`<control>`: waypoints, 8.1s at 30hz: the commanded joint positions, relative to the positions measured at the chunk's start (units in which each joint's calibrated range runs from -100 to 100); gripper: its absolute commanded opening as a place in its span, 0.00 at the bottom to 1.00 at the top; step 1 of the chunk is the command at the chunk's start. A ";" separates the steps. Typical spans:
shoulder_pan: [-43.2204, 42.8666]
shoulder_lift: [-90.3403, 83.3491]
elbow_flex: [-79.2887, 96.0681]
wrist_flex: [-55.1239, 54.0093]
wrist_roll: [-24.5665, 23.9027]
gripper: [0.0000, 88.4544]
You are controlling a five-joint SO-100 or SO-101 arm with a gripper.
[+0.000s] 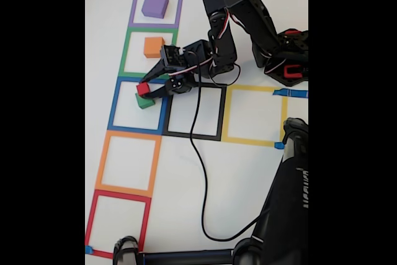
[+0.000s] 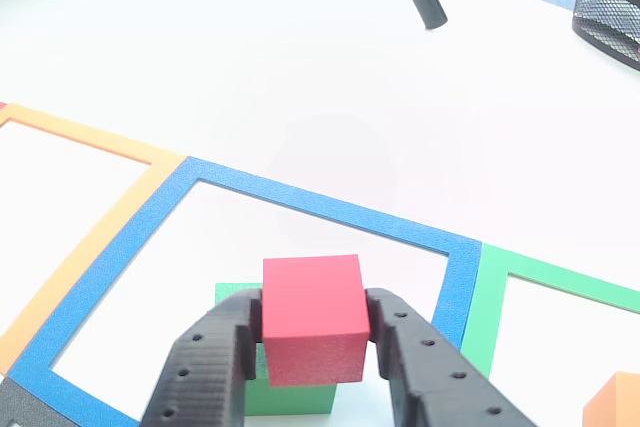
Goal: Tower of hanoi
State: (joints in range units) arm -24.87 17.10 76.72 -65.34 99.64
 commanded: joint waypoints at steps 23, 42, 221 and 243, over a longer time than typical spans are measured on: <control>5.21 -44.83 2.10 38.29 0.36 0.00; 17.39 -55.00 -85.81 144.12 0.36 0.00; 1.47 -69.54 -58.44 159.26 0.36 0.13; 3.20 -70.51 -1.72 80.72 0.36 0.30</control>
State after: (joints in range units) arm -21.36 -53.23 70.34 27.85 99.64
